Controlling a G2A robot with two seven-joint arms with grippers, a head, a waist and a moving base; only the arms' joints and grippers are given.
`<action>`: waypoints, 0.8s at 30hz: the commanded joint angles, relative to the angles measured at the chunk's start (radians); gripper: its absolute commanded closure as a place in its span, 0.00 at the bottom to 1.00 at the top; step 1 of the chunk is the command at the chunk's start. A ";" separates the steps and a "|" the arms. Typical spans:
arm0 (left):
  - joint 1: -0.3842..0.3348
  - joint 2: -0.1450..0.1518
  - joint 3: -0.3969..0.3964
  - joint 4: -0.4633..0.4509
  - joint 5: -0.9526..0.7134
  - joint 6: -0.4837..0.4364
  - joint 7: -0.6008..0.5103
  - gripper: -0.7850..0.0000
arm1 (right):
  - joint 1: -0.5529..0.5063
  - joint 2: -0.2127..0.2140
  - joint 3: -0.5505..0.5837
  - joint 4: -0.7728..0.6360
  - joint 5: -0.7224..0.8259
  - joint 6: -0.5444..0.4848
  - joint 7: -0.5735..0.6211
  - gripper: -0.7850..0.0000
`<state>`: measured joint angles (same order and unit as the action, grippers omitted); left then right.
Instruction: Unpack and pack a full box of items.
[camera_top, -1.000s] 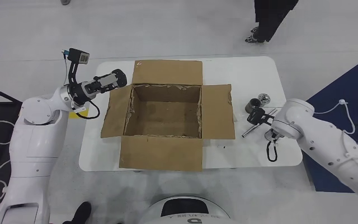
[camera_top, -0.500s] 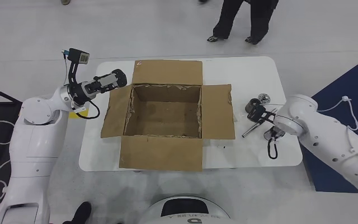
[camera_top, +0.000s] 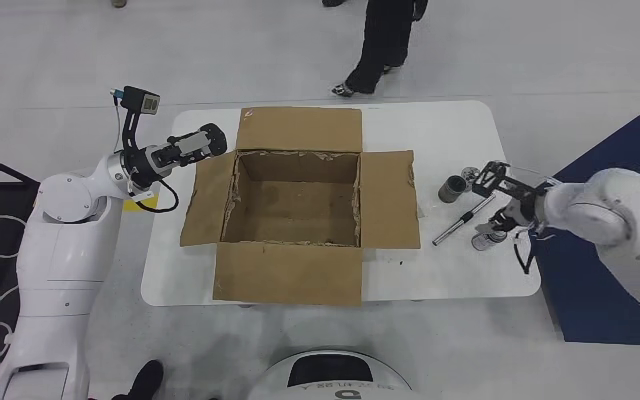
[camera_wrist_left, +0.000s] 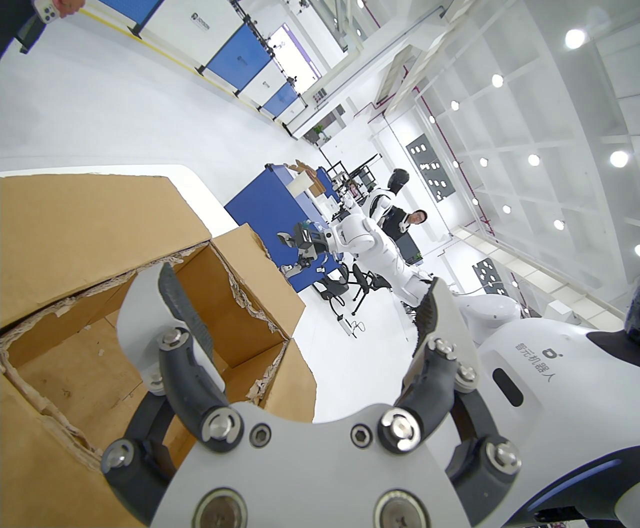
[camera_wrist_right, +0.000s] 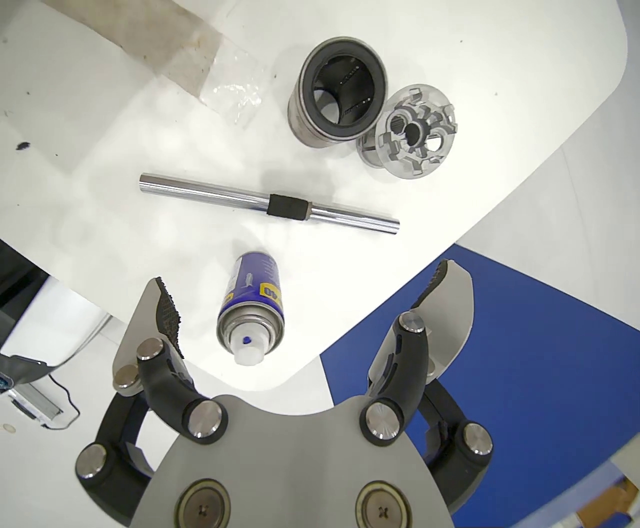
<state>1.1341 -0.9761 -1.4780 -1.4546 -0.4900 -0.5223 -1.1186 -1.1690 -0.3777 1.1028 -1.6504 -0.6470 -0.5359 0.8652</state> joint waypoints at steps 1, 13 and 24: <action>0.000 0.000 0.000 0.000 0.000 0.000 0.000 0.00 | -0.055 0.019 0.049 0.022 -0.005 -0.068 -0.088 0.00; 0.000 0.000 0.000 0.000 0.000 0.000 0.000 0.00 | -0.115 0.040 0.099 0.028 -0.063 -0.091 -0.115 0.00; 0.000 0.000 0.000 0.000 0.000 0.000 0.000 0.00 | -0.207 0.059 0.253 0.082 -0.129 -0.476 -0.722 0.00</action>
<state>1.1341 -0.9761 -1.4780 -1.4546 -0.4900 -0.5223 -1.1186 -1.3578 -0.3213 1.3438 -1.5506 -0.7439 -1.0024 0.2419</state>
